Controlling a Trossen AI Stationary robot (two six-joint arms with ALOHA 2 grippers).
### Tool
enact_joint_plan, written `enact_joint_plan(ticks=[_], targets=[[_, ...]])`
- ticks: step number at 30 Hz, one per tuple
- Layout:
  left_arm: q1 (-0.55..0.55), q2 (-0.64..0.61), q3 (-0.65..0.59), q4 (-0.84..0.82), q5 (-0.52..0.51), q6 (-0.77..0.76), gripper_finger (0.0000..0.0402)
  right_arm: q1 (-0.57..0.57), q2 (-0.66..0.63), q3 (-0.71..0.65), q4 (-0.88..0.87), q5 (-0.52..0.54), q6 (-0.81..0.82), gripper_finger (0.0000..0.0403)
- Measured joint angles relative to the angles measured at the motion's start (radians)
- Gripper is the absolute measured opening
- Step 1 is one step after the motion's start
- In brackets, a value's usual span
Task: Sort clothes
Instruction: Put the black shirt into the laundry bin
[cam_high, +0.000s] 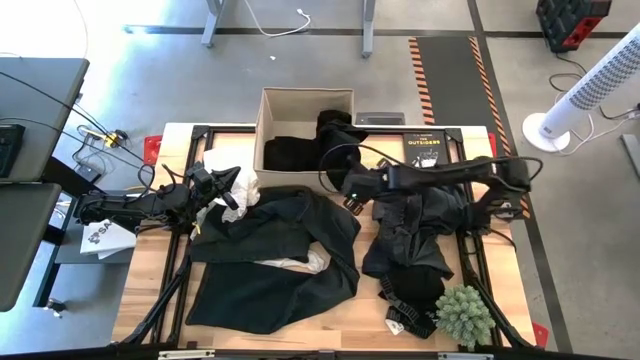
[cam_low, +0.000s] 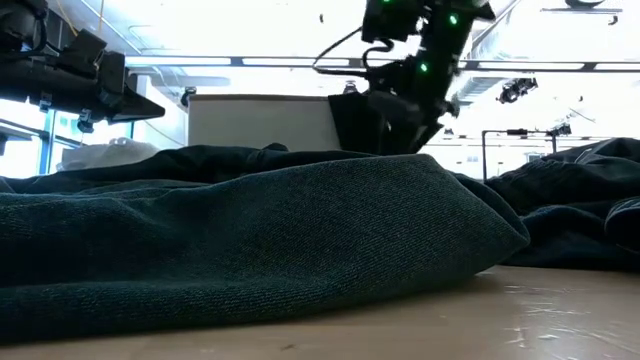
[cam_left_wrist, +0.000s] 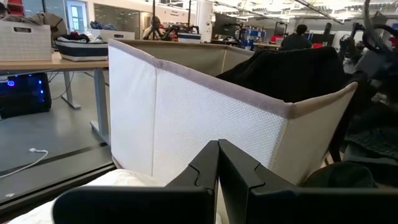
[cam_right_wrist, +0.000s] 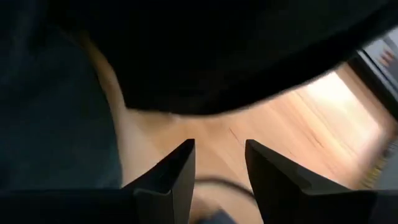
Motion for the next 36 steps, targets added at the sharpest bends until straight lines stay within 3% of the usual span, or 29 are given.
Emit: enact_joint_plan(ticks=[8, 18, 21, 26, 30, 36], targets=[[0.000, 0.000, 0.000, 0.000, 0.000, 0.000, 0.0007, -0.014, -0.192, -0.274, 0.494, 0.023, -0.091, 0.0138], [0.000, 0.000, 0.000, 0.000, 0.000, 0.000, 0.0007, -0.031, -0.326, -0.332, 0.846, 0.064, -0.223, 0.0138], [0.000, 0.000, 0.000, 0.000, 0.000, 0.000, 0.0007, -0.070, -0.316, -0.332, 0.980, 0.036, -0.266, 0.0138], [0.000, 0.000, 0.000, 0.000, 0.000, 0.000, 0.0007, -0.163, -0.281, -0.332, 1.159, -0.104, -0.267, 0.0138], [0.000, 0.000, 0.000, 0.000, 0.000, 0.000, 0.0007, -0.206, -0.213, -0.233, 1.079, -0.203, -0.262, 0.0137], [0.000, 0.000, 0.000, 0.000, 0.000, 0.000, 0.0007, -0.188, -0.164, 0.132, 0.382, -0.202, -0.282, 0.0137]])
